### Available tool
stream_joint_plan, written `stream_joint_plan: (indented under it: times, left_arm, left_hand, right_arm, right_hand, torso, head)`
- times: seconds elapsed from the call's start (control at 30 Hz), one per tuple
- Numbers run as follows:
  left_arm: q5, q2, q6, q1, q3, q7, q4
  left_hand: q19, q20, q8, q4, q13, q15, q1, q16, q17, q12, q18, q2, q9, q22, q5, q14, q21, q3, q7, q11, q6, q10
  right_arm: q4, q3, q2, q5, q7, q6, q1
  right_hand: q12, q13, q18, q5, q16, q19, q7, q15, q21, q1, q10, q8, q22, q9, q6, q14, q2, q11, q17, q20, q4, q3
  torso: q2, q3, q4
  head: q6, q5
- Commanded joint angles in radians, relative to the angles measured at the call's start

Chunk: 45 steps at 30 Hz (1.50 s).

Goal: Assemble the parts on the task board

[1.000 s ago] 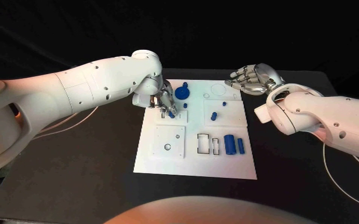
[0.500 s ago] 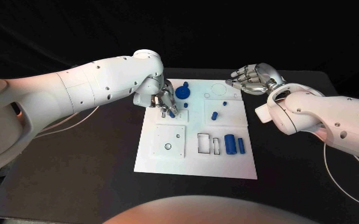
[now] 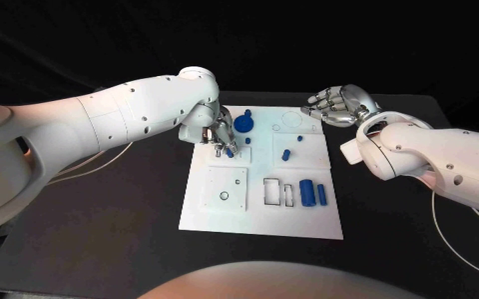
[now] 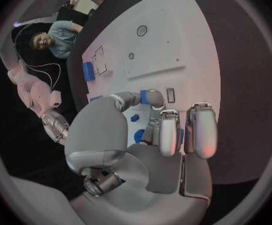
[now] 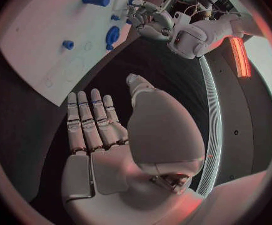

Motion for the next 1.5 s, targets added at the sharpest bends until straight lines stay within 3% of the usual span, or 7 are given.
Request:
stream_joint_plan:
  times: [0.03, 0.23, 0.33, 0.53, 1.03, 1.5]
  left_arm:
    - [0.008, 0.005, -0.003, -0.005, -0.002, -0.009, 0.002]
    - [0.008, 0.005, 0.017, -0.005, -0.003, -0.011, -0.005]
    - [0.009, 0.006, 0.024, -0.005, -0.003, -0.011, -0.008]
    - [0.01, 0.008, 0.026, -0.005, -0.003, -0.012, -0.012]
    - [0.011, 0.01, 0.024, -0.005, -0.004, -0.012, -0.019]
    - [0.006, 0.01, 0.021, -0.005, -0.005, -0.012, -0.024]
  left_hand:
    - [0.022, 0.004, 0.004, -0.21, 0.0, 0.003, 0.0, 0.004, 0.233, 0.005, -0.021, 0.008, 0.0, 0.153, 0.005, 0.097, 0.004, 0.206, -0.004, 0.0, 0.0, 0.004]
    - [0.021, 0.004, 0.004, -0.21, -0.002, 0.003, -0.001, 0.002, 0.232, 0.004, -0.021, 0.008, 0.0, 0.152, 0.005, 0.097, 0.003, 0.206, -0.004, 0.0, 0.0, 0.003]
    - [0.021, 0.004, -0.002, -0.21, -0.004, 0.003, -0.014, 0.001, 0.231, 0.005, -0.02, 0.012, -0.002, 0.153, -0.014, 0.096, 0.002, 0.198, -0.003, 0.0, -0.008, 0.005]
    - [0.021, 0.005, -0.011, -0.202, -0.006, 0.004, -0.037, 0.001, 0.231, 0.009, -0.021, 0.012, -0.007, 0.154, -0.02, 0.096, 0.002, 0.168, -0.004, 0.001, -0.016, 0.006]
    - [0.021, 0.002, -0.026, -0.159, -0.011, 0.0, -0.096, -0.001, 0.228, 0.017, -0.021, 0.007, -0.023, 0.157, -0.024, 0.095, 0.001, 0.082, -0.011, -0.005, -0.005, 0.0]
    - [0.023, 0.001, -0.035, -0.12, -0.01, -0.001, -0.135, 0.0, 0.229, 0.026, -0.022, 0.008, -0.033, 0.16, -0.068, 0.096, 0.002, 0.04, -0.012, -0.006, 0.005, -0.003]
  right_arm:
    - [0.001, 0.0, 0.0, -0.01, 0.01, 0.004, 0.0]
    - [0.001, 0.0, -0.001, -0.01, 0.009, 0.004, 0.0]
    - [0.001, 0.0, -0.001, -0.01, 0.009, 0.005, 0.0]
    - [0.002, 0.0, -0.001, -0.009, 0.009, 0.006, 0.0]
    - [0.003, 0.0, -0.003, -0.008, 0.005, 0.014, 0.0]
    - [0.004, 0.0, -0.003, -0.008, 0.004, 0.018, 0.0]
  right_hand:
    - [-0.004, -0.001, -0.015, 0.006, -0.004, -0.008, 0.094, -0.001, -0.001, 0.0, -0.003, 0.005, -0.001, -0.001, -0.007, -0.007, 0.01, 0.003, -0.001, 0.0, -0.001, -0.006]
    - [-0.004, -0.001, -0.015, 0.006, -0.004, -0.008, 0.094, -0.001, -0.001, 0.0, -0.003, 0.005, -0.001, -0.001, -0.007, -0.007, 0.01, 0.003, -0.001, 0.0, -0.001, -0.006]
    - [-0.004, -0.001, -0.015, 0.006, -0.004, -0.008, 0.094, -0.001, -0.001, 0.0, -0.003, 0.005, -0.001, -0.001, -0.007, -0.007, 0.01, 0.003, -0.001, 0.0, -0.001, -0.006]
    - [-0.004, -0.001, -0.015, 0.006, -0.004, -0.009, 0.094, -0.001, -0.001, -0.001, -0.003, 0.006, -0.002, -0.002, -0.007, -0.008, 0.01, 0.003, -0.002, 0.0, -0.001, -0.007]
    - [-0.003, -0.001, -0.017, 0.006, -0.007, -0.025, 0.094, 0.001, -0.003, -0.004, -0.002, 0.009, -0.008, -0.003, -0.007, -0.015, 0.007, 0.003, -0.007, 0.0, 0.0, -0.012]
    - [-0.003, -0.001, -0.018, 0.006, -0.008, -0.032, 0.094, 0.002, -0.004, -0.005, -0.002, 0.009, -0.011, -0.004, -0.007, -0.017, 0.007, 0.003, -0.008, 0.0, 0.0, -0.013]
  torso:
    - [0.0, 0.0003, -0.0006]
    - [0.0, 0.0006, 0.0008]
    - [0.0, 0.0001, 0.0003]
    - [0.0, 0.0, -0.0003]
    - [0.0, 0.0001, 0.0001]
    - [0.0, 0.0001, 0.0001]
  head:
    - [-0.001, 0.0]
    - [-0.002, -0.001]
    - [-0.003, -0.001]
    - [-0.003, -0.002]
    - [-0.004, -0.004]
    - [-0.004, -0.004]
